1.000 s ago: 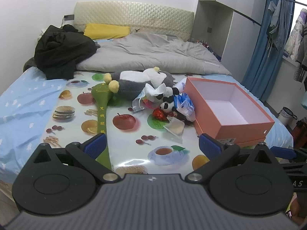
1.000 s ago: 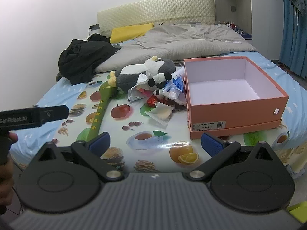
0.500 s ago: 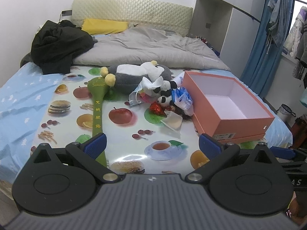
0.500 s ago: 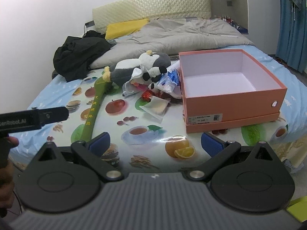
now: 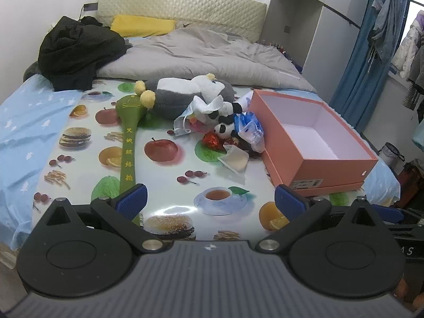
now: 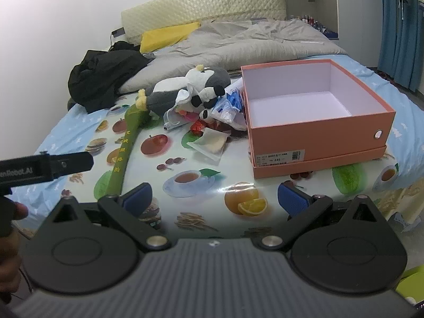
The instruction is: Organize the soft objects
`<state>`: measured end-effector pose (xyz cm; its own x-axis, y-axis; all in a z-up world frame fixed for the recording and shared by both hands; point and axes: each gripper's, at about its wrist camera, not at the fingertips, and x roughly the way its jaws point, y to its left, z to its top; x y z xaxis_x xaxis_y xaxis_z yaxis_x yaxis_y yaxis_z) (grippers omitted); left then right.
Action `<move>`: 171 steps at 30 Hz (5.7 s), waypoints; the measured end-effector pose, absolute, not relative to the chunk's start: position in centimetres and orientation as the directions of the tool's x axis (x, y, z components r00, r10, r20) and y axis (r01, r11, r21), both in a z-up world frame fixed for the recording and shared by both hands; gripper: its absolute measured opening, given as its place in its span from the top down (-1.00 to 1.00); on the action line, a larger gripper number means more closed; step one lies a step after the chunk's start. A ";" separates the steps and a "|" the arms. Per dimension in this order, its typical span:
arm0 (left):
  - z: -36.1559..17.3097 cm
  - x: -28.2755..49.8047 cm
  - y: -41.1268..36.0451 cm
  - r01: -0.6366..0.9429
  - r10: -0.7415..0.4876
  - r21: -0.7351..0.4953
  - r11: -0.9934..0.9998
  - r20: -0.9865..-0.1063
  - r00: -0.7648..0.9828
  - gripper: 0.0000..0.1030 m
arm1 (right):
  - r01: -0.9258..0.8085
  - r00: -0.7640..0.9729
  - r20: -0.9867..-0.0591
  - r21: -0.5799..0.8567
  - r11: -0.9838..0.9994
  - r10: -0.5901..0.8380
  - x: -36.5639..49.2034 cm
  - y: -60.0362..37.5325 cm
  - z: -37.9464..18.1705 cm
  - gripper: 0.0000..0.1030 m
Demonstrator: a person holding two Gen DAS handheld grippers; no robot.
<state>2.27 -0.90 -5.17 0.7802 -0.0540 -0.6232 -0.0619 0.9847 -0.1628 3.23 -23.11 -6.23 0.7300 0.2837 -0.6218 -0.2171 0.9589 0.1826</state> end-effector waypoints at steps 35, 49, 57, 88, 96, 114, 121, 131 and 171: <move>-12.0 23.6 2.5 -0.010 -0.148 -0.246 0.969 -0.614 0.775 -0.96 | -0.365 0.656 -0.655 0.159 0.918 0.374 17.8 -15.3 -15.0 -0.78; -15.0 33.2 3.3 0.011 -0.217 -0.332 0.943 -0.592 0.776 -0.77 | -0.365 0.672 -0.673 0.061 0.929 0.308 24.7 -13.1 -18.6 -0.77; -16.9 37.0 3.1 -0.023 -0.217 -0.367 0.930 -0.598 0.771 -0.46 | -0.342 0.660 -0.704 0.031 0.939 0.264 26.5 -12.6 -20.4 -0.50; -9.4 27.8 2.6 0.044 -0.212 -0.344 0.938 -0.469 0.858 0.88 | -0.332 0.734 -0.634 -0.021 0.943 0.244 22.6 -13.9 -15.5 0.79; -14.0 21.6 3.5 -0.019 -0.185 -0.333 0.943 -0.569 0.801 0.88 | -0.378 0.717 -0.654 -0.071 0.923 0.243 19.8 -13.3 -17.0 0.78; -19.8 16.5 6.1 -0.090 -0.169 -0.305 0.948 -0.724 0.668 -0.31 | -0.401 0.614 -0.721 0.063 0.914 0.320 17.8 -13.7 -18.6 -0.26; -18.8 15.7 7.2 -0.108 -0.209 -0.388 0.915 -0.688 0.695 -0.50 | -0.398 0.572 -0.733 0.143 0.906 0.367 17.4 -14.1 -17.6 -0.31; -19.5 16.6 7.3 -0.154 -0.201 -0.408 0.900 -0.702 0.683 -0.53 | -0.354 0.603 -0.724 0.136 0.925 0.336 18.6 -14.5 -17.8 -0.54; -16.2 19.7 3.9 -0.116 -0.119 -0.296 0.948 -0.669 0.733 0.86 | -0.356 0.684 -0.642 0.121 0.927 0.347 19.6 -15.9 -14.2 0.24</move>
